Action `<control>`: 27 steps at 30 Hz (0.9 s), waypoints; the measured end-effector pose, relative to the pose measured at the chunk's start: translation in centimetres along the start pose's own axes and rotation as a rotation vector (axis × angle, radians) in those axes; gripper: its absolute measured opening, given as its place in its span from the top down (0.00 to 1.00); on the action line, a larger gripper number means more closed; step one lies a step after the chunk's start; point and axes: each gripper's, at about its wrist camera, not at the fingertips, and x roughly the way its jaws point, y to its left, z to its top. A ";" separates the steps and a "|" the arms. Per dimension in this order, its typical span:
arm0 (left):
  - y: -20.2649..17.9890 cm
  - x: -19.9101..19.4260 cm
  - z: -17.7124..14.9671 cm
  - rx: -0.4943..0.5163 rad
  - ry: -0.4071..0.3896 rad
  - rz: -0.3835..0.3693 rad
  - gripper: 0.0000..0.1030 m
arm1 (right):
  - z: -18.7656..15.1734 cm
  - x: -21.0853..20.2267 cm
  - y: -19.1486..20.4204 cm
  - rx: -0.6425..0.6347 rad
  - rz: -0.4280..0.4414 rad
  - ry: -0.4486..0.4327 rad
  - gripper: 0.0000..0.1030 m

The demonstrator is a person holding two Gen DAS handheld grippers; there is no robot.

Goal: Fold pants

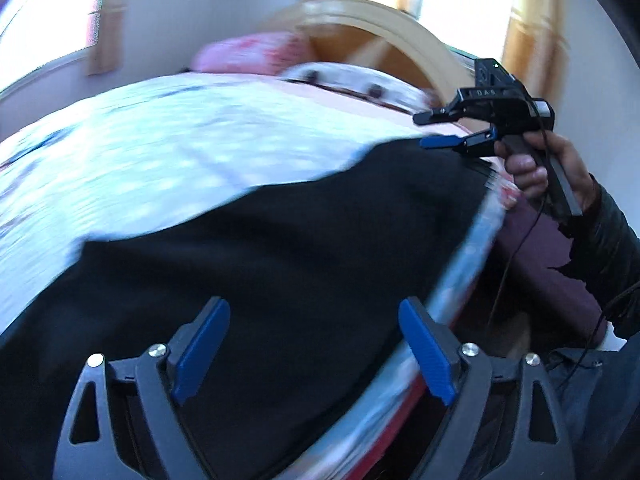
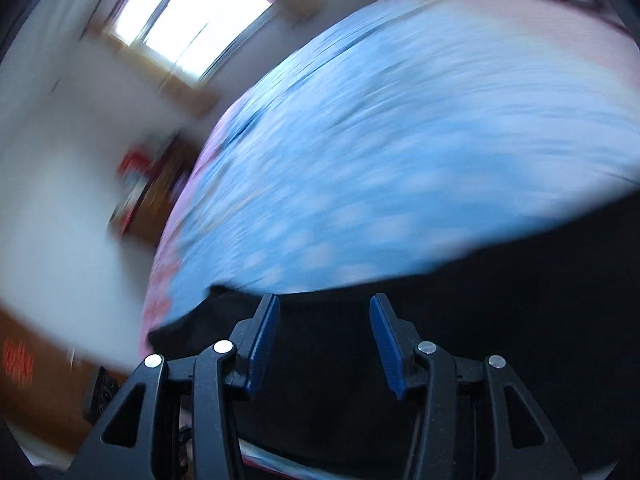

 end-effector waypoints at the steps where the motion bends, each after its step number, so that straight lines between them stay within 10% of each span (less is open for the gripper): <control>1: -1.3 1.5 0.7 0.028 0.018 -0.029 0.15 | 0.0 -2.1 -2.1 0.047 -0.022 -0.042 0.52; 8: -8.3 9.0 4.4 0.174 0.096 -0.126 0.27 | -0.4 -11.1 -12.4 0.257 -0.115 -0.239 0.52; 18: -12.3 13.4 5.2 0.311 0.174 -0.043 0.45 | 1.3 -9.4 -14.6 0.284 -0.163 -0.247 0.53; 27: -10.9 13.2 5.8 0.228 0.161 -0.081 0.77 | 1.3 -9.1 -16.0 0.296 -0.159 -0.270 0.93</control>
